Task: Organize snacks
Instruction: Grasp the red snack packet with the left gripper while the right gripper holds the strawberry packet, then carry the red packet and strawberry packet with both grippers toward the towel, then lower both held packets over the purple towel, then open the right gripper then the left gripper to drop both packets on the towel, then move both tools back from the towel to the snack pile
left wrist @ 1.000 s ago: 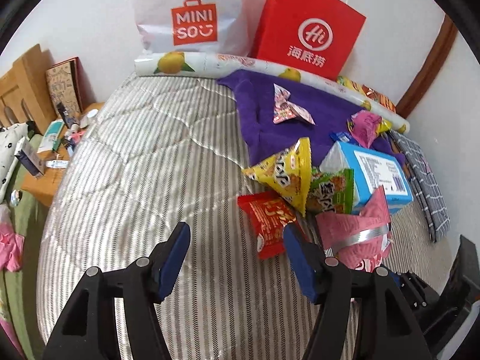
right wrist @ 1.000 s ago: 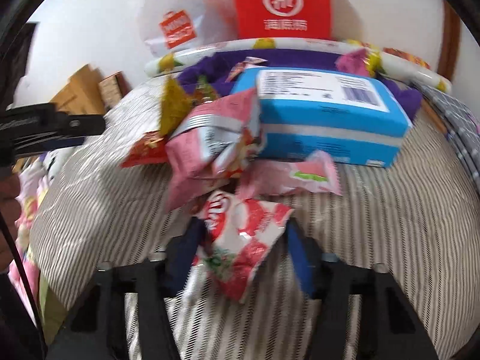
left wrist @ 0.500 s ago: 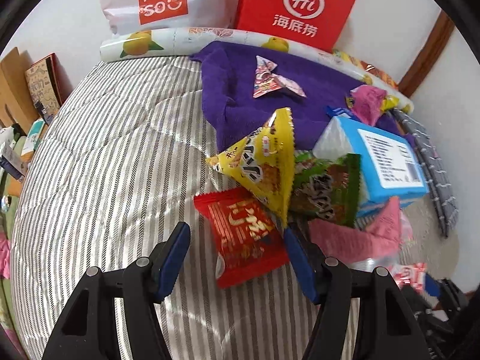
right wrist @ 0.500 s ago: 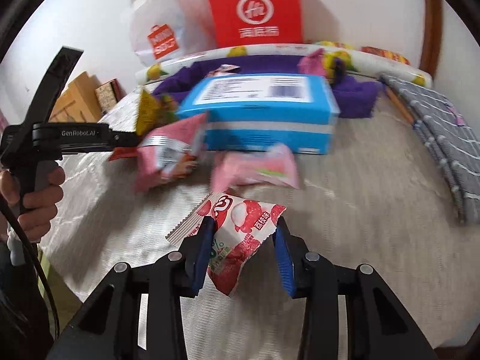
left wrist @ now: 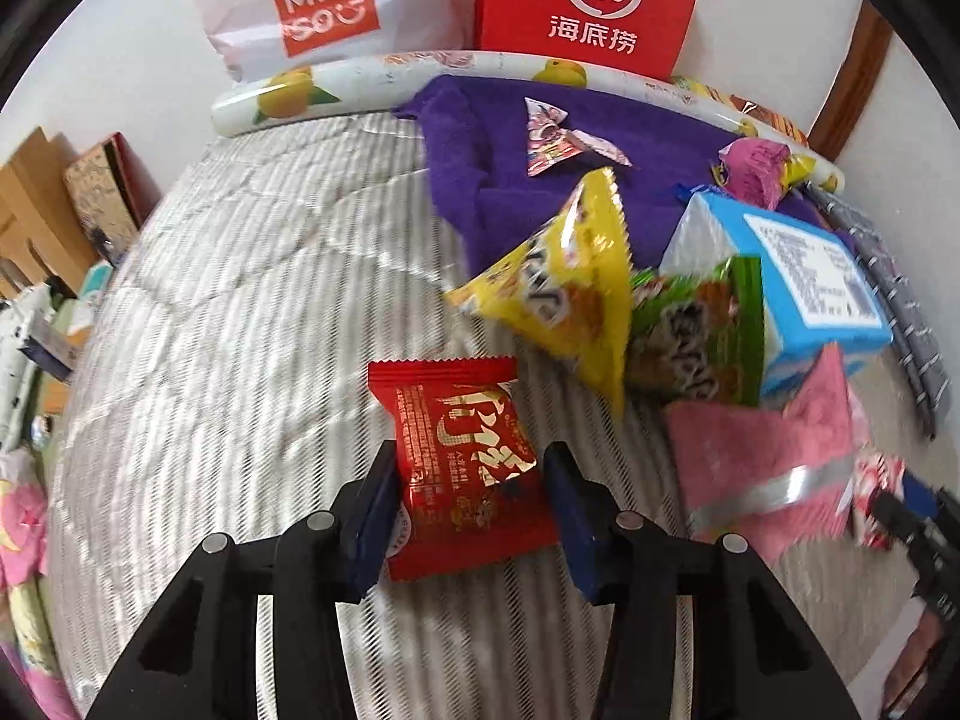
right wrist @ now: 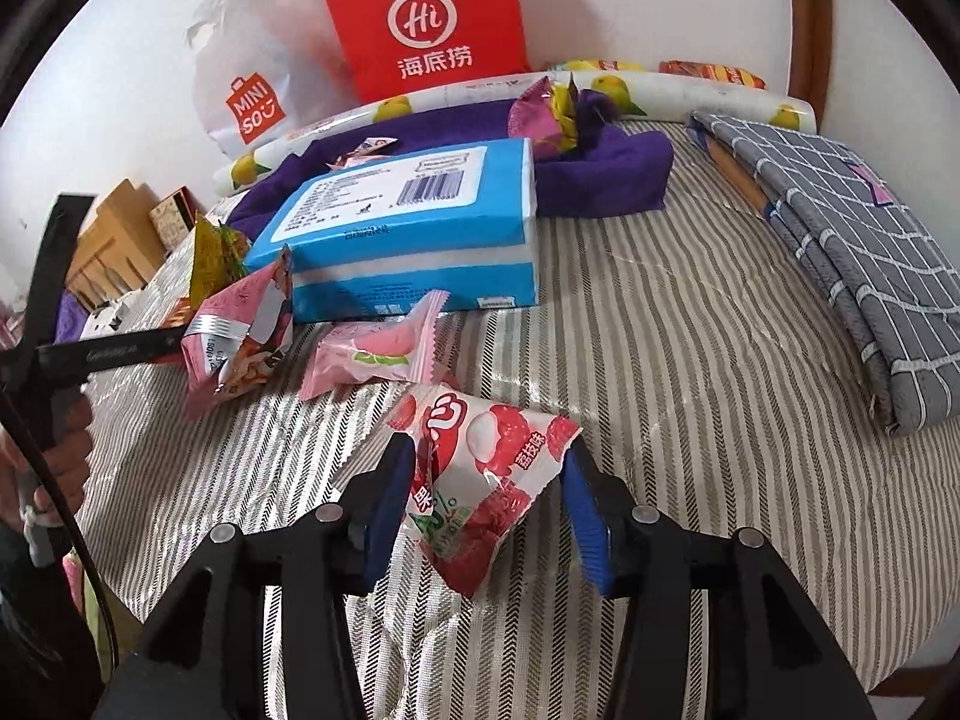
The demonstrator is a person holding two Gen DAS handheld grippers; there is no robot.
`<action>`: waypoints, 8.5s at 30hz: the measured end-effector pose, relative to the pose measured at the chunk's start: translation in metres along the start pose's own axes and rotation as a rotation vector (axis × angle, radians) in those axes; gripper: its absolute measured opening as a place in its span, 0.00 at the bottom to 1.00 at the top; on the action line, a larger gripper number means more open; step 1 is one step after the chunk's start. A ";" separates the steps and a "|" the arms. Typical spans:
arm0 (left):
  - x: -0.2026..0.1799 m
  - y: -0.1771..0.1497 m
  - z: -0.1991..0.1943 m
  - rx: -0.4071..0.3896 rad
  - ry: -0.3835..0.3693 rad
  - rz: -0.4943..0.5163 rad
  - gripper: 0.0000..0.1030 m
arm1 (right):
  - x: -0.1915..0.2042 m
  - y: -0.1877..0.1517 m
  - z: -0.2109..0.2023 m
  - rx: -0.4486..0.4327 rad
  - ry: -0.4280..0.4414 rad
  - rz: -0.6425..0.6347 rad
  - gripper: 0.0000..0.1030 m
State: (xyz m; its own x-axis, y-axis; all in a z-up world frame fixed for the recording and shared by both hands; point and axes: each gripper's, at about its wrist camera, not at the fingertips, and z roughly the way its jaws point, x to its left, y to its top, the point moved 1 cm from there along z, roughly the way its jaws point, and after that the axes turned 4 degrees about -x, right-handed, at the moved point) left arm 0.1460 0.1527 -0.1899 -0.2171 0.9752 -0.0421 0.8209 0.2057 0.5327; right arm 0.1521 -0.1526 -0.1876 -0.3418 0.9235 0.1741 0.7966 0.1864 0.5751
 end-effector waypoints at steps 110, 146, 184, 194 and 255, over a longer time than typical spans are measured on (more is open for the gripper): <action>-0.062 0.131 -0.041 -0.183 -0.229 -0.005 0.49 | 0.056 0.176 -0.010 -0.227 -0.011 -0.094 0.51; -0.057 0.146 0.054 -0.119 -0.120 -0.035 0.49 | -0.001 0.200 0.098 -0.160 0.039 -0.004 0.51; -0.053 0.149 0.071 -0.076 -0.148 -0.087 0.49 | -0.010 0.200 0.114 -0.091 0.049 0.047 0.65; -0.055 0.149 0.068 -0.067 -0.176 -0.098 0.58 | -0.005 0.201 0.106 -0.125 0.066 0.046 0.65; -0.020 0.018 -0.109 -0.279 -0.184 -0.101 0.65 | 0.084 0.061 -0.096 -0.374 -0.027 -0.084 0.92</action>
State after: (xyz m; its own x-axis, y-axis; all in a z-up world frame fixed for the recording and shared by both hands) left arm 0.1074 0.1281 -0.0876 -0.1697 0.9547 -0.2443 0.6184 0.2962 0.7279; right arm 0.1244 -0.0962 -0.0610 -0.3808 0.9196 0.0962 0.5282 0.1309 0.8390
